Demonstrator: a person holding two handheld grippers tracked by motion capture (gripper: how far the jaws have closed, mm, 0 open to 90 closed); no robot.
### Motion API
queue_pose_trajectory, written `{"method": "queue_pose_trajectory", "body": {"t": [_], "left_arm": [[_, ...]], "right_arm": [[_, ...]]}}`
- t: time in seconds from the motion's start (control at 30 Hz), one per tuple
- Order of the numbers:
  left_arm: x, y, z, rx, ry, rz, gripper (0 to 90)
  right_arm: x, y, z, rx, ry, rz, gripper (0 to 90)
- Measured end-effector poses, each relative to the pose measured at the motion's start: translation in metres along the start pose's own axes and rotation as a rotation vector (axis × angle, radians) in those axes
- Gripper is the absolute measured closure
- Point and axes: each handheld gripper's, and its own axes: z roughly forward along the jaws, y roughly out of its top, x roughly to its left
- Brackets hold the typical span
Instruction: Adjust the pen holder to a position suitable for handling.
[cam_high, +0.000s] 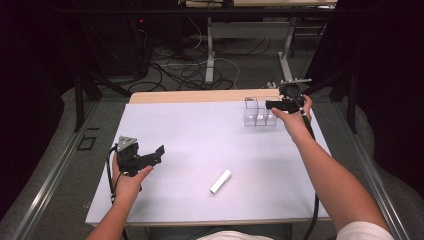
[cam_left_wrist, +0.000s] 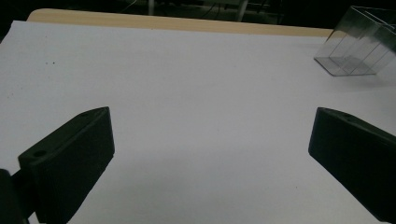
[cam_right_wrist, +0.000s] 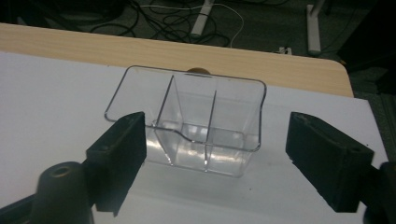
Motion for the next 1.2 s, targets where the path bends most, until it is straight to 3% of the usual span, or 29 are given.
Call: {"method": "queue_pose_trajectory", "body": {"t": [0.3,0.37,0.47,0.63,0.7,0.77,0.9,1.07,1.2], "left_arm": [[0.002,-0.001,0.001,0.019,0.004,0.004,0.3],[0.002,-0.001,0.002,0.021,0.008,0.002,0.3],[0.003,-0.001,0.003,0.024,0.011,0.003,0.3],[0.002,-0.002,0.003,0.027,0.013,0.007,0.3],[0.003,-0.002,0.003,0.030,0.013,0.008,0.3],[0.002,-0.002,0.003,0.034,0.014,0.006,0.4],[0.003,-0.003,0.005,0.039,0.017,0.007,0.4],[0.003,-0.003,0.005,0.043,0.017,0.012,0.5],[0.002,-0.003,0.006,0.044,0.018,0.013,0.5]], "right_arm": [[-0.008,0.005,0.017,0.021,-0.019,0.004,34.6],[-0.010,0.005,0.023,0.005,-0.006,-0.009,38.2],[-0.014,0.006,0.030,-0.005,-0.031,-0.036,39.5],[-0.019,0.004,0.037,0.022,-0.036,0.009,42.3],[-0.022,0.002,0.043,0.037,-0.049,0.007,49.6],[-0.024,0.001,0.046,0.040,-0.051,0.008,50.7],[-0.028,-0.005,0.055,0.093,-0.058,0.028,63.0],[-0.030,-0.009,0.059,0.117,-0.086,0.034,72.0],[-0.030,-0.010,0.060,0.129,-0.079,0.048,78.0]]}}
